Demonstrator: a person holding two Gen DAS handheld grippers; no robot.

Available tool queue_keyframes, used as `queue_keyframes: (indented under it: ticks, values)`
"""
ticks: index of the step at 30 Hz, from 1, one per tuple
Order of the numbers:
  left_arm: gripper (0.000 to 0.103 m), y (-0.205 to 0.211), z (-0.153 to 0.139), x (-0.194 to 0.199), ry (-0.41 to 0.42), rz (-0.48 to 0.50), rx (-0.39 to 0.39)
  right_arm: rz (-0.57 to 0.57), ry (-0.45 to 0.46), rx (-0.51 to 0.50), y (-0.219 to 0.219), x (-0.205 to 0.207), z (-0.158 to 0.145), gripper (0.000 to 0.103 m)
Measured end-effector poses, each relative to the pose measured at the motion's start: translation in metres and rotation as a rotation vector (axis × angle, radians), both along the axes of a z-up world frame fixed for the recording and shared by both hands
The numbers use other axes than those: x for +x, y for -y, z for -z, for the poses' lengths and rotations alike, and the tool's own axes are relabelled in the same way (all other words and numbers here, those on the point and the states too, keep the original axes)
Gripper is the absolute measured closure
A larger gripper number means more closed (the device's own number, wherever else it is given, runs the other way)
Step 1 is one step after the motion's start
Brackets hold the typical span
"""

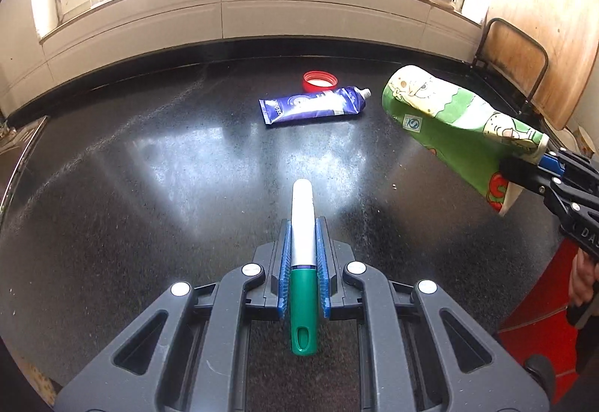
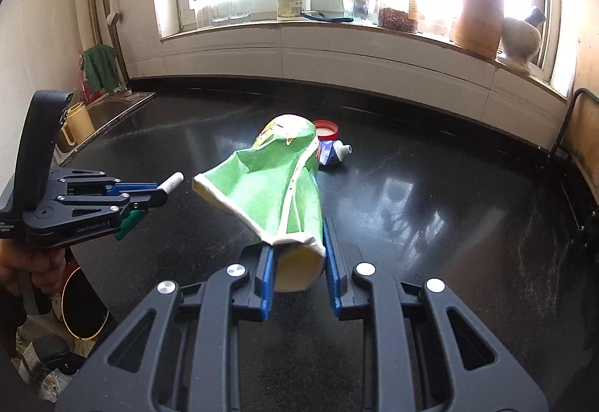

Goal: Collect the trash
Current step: 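Grasp the green-capped marker with the left tool while the right tool grasps the green SpongeBob cup, then carry marker and cup over the bin and open both tools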

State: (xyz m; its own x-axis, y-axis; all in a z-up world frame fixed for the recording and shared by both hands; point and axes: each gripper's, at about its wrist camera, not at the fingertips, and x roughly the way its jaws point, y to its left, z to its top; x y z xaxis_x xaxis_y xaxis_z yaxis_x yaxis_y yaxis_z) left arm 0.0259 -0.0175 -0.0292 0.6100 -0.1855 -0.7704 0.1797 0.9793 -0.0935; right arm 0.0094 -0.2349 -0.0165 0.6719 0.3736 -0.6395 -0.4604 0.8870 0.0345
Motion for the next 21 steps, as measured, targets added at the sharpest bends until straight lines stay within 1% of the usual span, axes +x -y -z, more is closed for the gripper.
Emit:
queue_keyframes:
  ticks: [6,11,14,17,21]
  values:
    - [0.091,-0.003,-0.005,-0.01,0.019,-0.006,0.021,-0.021,0.007,-0.009,-0.016,0.0,-0.004,0.08]
    - [0.091,-0.022,-0.013,-0.02,0.047,-0.052,0.03,-0.071,-0.002,-0.003,-0.042,0.0,-0.003,0.08]
    - [0.091,-0.042,-0.021,-0.037,0.072,-0.105,0.052,-0.138,-0.002,0.001,-0.072,-0.006,-0.003,0.08]
    - [0.091,-0.071,-0.03,-0.063,0.092,-0.18,0.068,-0.248,-0.011,0.012,-0.117,-0.017,-0.003,0.08]
    - [0.091,-0.121,-0.038,-0.111,0.105,-0.32,0.096,-0.405,-0.02,0.022,-0.181,-0.039,-0.003,0.08]
